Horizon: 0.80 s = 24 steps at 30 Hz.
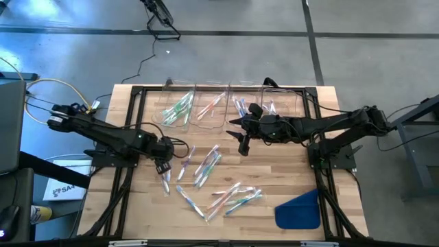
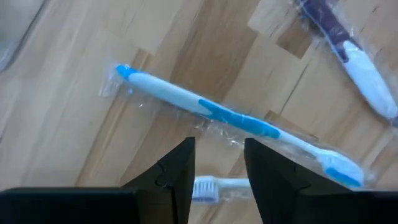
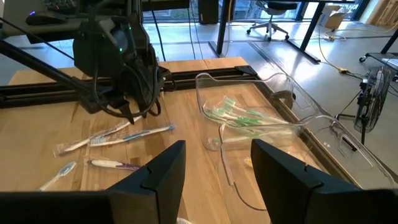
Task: Pick & Place Toothbrushes
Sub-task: Put the blue toothbrush into the middle right transparent bin
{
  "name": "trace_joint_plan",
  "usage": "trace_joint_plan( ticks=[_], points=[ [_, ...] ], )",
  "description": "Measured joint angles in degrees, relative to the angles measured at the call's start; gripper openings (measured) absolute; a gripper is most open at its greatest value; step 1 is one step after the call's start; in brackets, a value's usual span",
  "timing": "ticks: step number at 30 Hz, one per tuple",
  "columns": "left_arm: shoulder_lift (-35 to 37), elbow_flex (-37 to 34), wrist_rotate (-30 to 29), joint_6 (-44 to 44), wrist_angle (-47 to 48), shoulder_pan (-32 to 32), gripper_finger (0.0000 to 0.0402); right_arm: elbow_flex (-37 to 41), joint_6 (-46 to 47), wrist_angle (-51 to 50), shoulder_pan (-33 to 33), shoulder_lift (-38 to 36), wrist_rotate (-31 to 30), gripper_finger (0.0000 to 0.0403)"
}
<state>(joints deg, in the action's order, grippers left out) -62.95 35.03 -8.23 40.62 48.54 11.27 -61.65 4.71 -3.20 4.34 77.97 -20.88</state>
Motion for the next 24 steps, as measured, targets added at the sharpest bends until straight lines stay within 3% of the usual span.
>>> trace_joint_plan(
  ticks=[6, 9, 16, 24],
  points=[
    [0.1, 0.0, -0.4, -8.1, -0.4, 0.0, 0.0134, 0.0, 0.0, -0.4, 0.0, 0.0, 0.0, 0.0176],
    [0.0, 0.0, 2.9, -8.4, -0.1, 0.0, 0.0134, 0.0, 0.0, -0.5, 0.0, 0.1, 0.0, 0.0176],
    [0.0, 0.0, 3.4, -6.9, 0.1, 0.0, 0.0135, 0.0, 0.0, -0.7, 0.0, 0.2, 0.0, 0.0176],
    [0.0, 0.0, 4.3, -2.6, -1.1, 0.0, 0.0192, 0.0, 0.1, -4.0, 0.0, 0.2, 0.0, 0.0176]
  ],
)
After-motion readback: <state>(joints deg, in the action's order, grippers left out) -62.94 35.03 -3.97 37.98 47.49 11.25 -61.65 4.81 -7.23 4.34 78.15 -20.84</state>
